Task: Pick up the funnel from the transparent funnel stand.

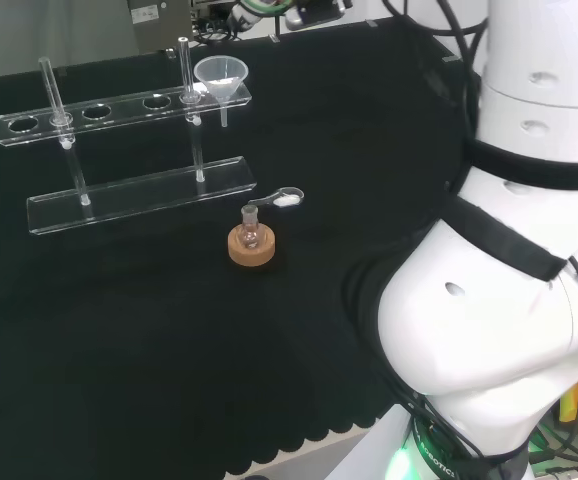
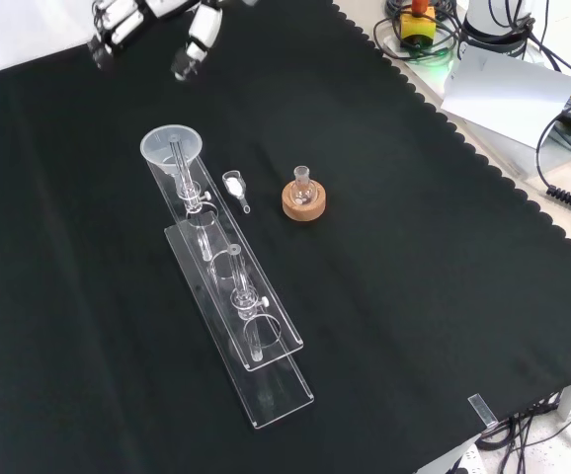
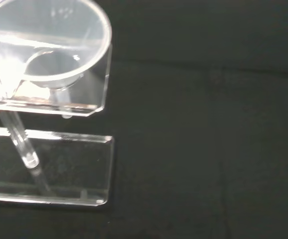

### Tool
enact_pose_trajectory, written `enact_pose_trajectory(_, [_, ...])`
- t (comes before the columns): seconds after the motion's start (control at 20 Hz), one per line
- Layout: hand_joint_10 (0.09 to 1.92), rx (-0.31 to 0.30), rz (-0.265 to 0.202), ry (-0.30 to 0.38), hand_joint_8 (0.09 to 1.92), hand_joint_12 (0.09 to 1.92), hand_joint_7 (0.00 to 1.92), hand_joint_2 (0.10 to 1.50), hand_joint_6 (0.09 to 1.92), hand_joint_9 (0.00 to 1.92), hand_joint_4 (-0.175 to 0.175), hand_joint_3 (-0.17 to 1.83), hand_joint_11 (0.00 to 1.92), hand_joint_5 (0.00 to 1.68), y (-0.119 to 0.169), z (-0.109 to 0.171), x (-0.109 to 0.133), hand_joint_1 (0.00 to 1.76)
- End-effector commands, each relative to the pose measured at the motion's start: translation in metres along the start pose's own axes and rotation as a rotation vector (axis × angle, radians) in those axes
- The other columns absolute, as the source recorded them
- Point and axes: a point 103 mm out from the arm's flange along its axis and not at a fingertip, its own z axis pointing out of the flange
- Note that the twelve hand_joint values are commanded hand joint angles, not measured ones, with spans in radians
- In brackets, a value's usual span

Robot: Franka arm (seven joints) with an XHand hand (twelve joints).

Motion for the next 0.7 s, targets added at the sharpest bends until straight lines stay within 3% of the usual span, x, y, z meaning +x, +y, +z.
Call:
enact_pose_trajectory(0.05, [0.73,0.055,-0.087,-0.031,0.51,1.41,0.00,1.02,0.09,0.17,-0.017,0.19,0.00,0.21,0.013,0.012,0.033,0.45])
enact_pose_trajectory(0.35, [0.76,0.105,-0.081,-0.010,0.43,1.48,0.00,0.94,0.09,0.14,-0.013,0.19,0.03,0.16,0.018,0.024,0.035,0.53])
enact_pose_trajectory(0.7, [0.83,0.160,-0.092,-0.043,0.25,1.50,0.00,0.85,0.09,0.11,-0.021,0.21,0.22,0.09,0.022,0.030,0.041,0.56])
